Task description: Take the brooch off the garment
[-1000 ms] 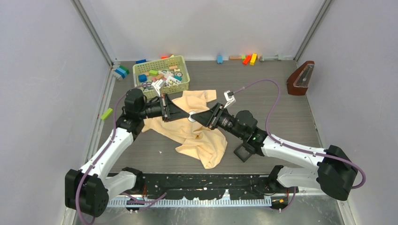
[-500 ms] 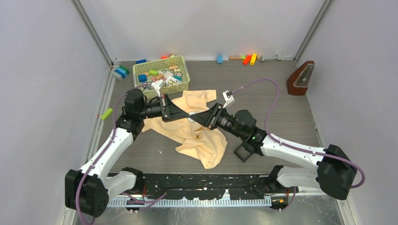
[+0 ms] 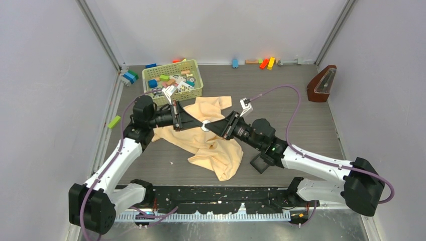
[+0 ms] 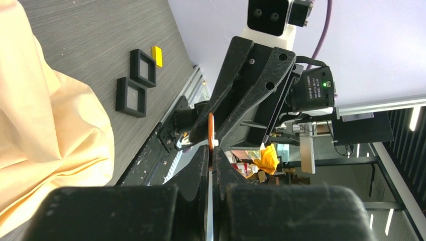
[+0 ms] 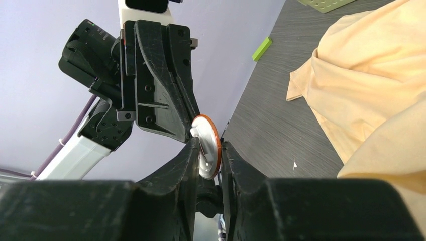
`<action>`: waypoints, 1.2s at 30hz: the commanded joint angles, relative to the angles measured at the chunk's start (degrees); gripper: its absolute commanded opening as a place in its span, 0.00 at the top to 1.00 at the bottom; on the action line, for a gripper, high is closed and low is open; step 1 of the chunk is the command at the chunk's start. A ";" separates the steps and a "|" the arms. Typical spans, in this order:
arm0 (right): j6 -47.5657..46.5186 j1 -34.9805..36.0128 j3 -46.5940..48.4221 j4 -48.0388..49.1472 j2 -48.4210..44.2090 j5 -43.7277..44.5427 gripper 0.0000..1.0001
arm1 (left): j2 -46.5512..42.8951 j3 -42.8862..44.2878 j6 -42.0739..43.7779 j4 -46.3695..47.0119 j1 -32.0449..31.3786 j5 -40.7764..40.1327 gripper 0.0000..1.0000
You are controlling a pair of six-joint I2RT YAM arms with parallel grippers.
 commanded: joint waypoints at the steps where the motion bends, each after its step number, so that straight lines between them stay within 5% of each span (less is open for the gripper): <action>1: -0.11 -0.51 0.22 -2.98 -1.33 6.92 0.73 | -2.38 1.82 0.48 0.63 0.06 3.12 1.00; 5: 0.15 -0.49 -0.15 -2.99 -1.80 7.95 0.58 | -2.35 1.99 0.95 0.05 0.06 3.10 1.00; 17: 0.08 -0.56 -0.79 -2.39 -2.50 8.65 0.54 | -2.04 2.00 1.35 -0.18 0.06 3.06 1.00; 24: -1.14 -0.59 -1.47 -4.04 -5.30 10.56 0.34 | -1.52 2.80 7.64 -7.68 0.01 0.77 1.00; 30: -5.25 -1.17 0.48 -20.54 -11.92 16.36 0.33 | -1.56 5.38 19.91 -23.30 -1.10 -9.58 1.00; 36: -5.50 -1.86 9.74 -56.45 -17.45 29.84 0.08 | -1.65 5.58 27.30 -28.35 -14.41 -33.20 1.00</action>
